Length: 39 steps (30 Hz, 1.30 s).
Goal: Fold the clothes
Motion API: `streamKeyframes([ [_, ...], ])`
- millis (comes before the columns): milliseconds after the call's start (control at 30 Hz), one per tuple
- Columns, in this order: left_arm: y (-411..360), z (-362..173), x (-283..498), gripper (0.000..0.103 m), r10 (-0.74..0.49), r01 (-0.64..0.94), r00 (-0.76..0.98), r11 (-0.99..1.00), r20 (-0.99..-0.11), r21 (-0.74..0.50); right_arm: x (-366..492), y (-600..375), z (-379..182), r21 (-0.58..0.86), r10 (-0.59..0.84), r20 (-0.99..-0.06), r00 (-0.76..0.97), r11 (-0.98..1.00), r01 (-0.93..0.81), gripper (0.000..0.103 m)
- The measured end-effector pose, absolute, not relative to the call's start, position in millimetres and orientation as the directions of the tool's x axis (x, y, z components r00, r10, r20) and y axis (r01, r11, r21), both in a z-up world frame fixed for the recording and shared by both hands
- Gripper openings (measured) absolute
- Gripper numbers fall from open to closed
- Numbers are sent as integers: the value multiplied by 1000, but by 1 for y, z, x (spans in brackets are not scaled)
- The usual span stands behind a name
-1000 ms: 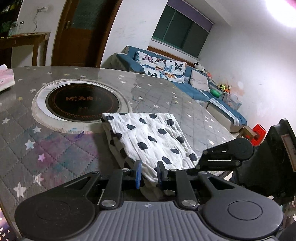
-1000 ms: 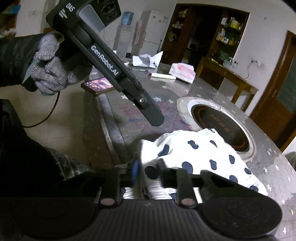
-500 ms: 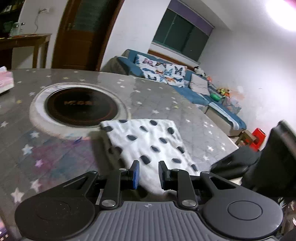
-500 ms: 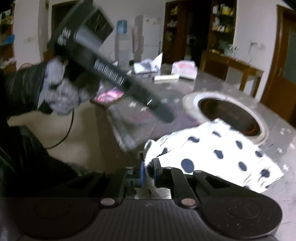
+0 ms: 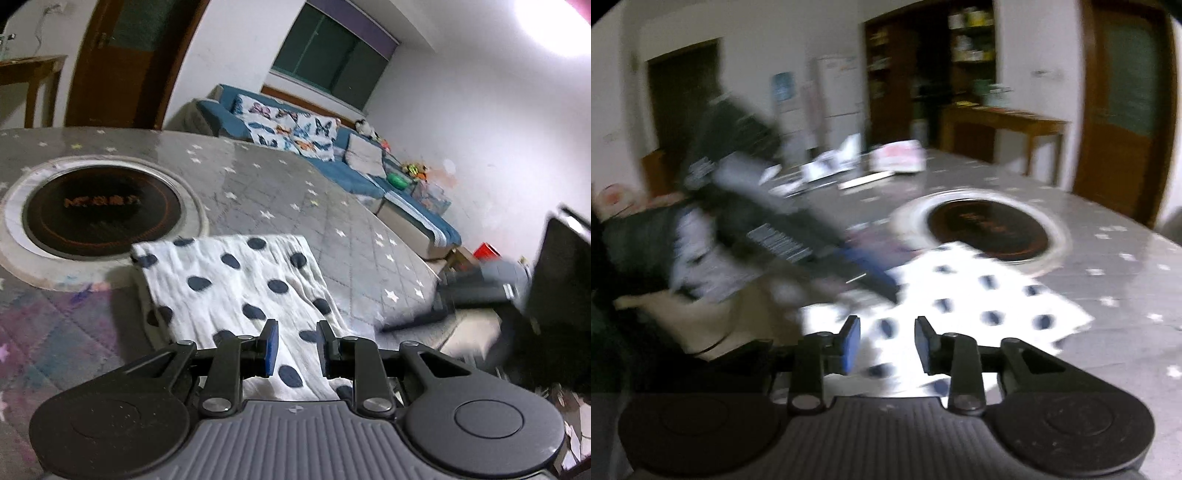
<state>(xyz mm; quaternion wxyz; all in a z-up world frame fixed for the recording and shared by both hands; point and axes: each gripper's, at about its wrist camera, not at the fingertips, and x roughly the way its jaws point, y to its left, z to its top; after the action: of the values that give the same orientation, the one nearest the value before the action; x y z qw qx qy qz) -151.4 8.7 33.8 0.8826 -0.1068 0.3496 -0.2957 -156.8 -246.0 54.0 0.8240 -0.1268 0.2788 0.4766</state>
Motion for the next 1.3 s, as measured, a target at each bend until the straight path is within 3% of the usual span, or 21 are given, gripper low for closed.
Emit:
streamKeyframes([
  [200, -2, 19, -159, 25, -615, 475, 525, 785, -589, -397, -96, -243, 37, 60, 639, -587, 497, 646, -761, 33],
  [633, -4, 4, -163, 25, -628, 472, 474, 773, -617, -424, -11, -247, -18, 126, 544, -648, 533, 766, -630, 31],
  [933, 2, 28, -170, 32, -621, 487, 535, 781, -573, -391, -26, -209, 22, 93, 645, -620, 448, 627, -774, 38],
  [1300, 13, 10, -164, 32, -597, 409, 520, 802, -611, -435, -14, -141, -6, 72, 644, -701, 305, 490, -869, 37],
])
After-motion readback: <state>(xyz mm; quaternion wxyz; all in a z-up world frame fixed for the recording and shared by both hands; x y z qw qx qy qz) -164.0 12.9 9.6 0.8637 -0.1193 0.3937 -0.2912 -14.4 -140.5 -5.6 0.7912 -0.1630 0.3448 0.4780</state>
